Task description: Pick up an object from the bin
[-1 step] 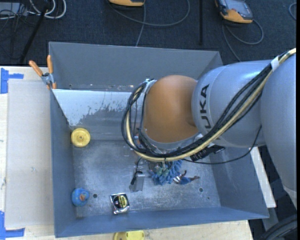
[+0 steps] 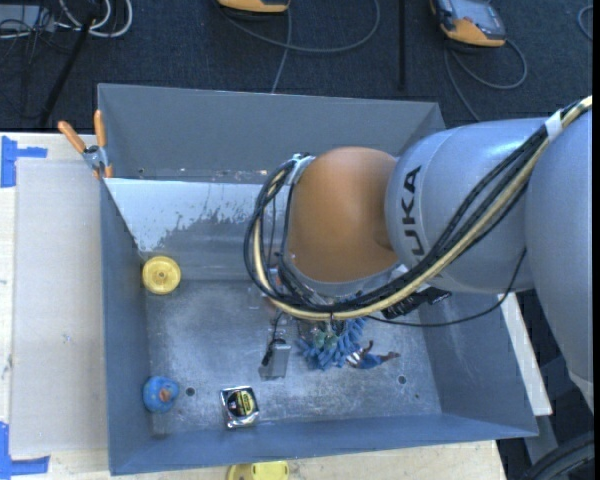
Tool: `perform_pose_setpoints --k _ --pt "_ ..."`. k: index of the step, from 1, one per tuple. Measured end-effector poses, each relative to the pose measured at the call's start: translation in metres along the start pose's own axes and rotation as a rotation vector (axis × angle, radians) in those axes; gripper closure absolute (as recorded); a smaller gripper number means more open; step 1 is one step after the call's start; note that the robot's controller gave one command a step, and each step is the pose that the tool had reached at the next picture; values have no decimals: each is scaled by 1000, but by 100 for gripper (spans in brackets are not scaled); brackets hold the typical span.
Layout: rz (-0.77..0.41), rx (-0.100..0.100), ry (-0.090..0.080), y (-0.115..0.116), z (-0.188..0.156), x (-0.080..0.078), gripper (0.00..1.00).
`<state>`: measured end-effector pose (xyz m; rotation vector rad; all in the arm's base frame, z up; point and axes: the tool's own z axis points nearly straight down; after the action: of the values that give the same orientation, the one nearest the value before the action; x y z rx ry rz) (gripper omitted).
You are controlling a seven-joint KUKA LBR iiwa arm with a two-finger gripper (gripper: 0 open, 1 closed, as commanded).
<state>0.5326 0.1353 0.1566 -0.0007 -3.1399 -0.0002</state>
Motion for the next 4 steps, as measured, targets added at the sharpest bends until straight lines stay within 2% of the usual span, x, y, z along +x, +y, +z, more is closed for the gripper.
perform_pose_setpoints --k 1,2,3,4 --pt "-3 -1 -3 -29 11 -28 0" --pt "10 1 -3 -47 12 -37 0" --pt "10 0 -3 -48 13 -34 0" --pt "-140 4 -2 -60 18 -50 0"
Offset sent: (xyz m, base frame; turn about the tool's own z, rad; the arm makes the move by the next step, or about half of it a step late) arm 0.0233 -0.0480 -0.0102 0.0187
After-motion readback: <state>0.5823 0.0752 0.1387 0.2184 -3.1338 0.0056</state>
